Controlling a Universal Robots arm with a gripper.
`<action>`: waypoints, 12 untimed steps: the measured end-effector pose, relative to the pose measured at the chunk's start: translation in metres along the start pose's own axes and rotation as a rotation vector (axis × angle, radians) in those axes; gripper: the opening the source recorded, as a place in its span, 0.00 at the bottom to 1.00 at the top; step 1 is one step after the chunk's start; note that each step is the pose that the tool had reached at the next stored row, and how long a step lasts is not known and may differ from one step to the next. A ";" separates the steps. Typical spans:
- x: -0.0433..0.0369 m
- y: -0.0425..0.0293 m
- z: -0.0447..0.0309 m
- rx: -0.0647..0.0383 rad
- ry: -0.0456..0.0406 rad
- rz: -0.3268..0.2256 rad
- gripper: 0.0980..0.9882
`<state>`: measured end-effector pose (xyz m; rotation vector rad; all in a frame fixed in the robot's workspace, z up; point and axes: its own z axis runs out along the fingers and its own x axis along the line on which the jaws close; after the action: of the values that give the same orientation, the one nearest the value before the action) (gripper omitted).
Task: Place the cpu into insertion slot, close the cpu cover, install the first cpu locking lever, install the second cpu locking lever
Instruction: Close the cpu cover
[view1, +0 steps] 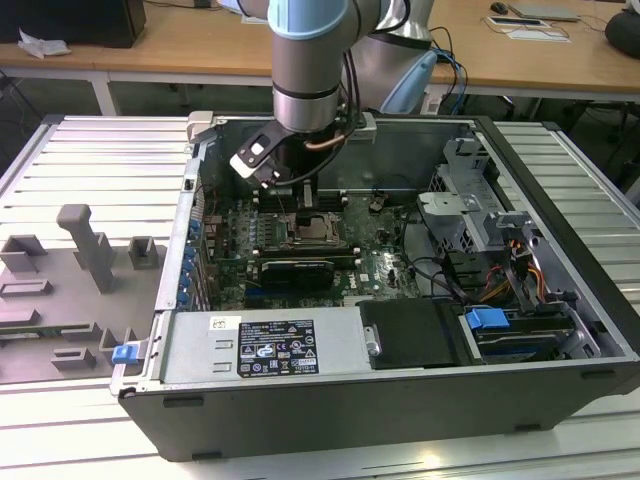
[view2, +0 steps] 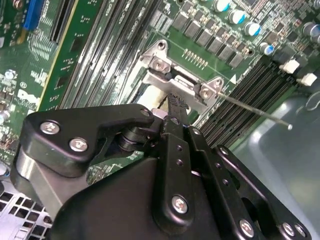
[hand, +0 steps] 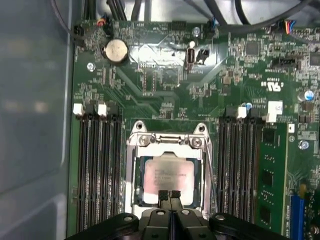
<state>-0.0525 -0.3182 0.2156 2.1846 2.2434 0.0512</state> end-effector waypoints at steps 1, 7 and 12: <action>0.0000 -0.0014 0.0011 0.000 0.0000 0.000 0.01; 0.0000 -0.0030 0.0094 0.000 -0.0001 -0.001 0.01; 0.0005 -0.0007 -0.0018 0.000 0.0003 -0.001 0.01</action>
<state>-0.0534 -0.3178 0.2173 2.1839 2.2446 0.0511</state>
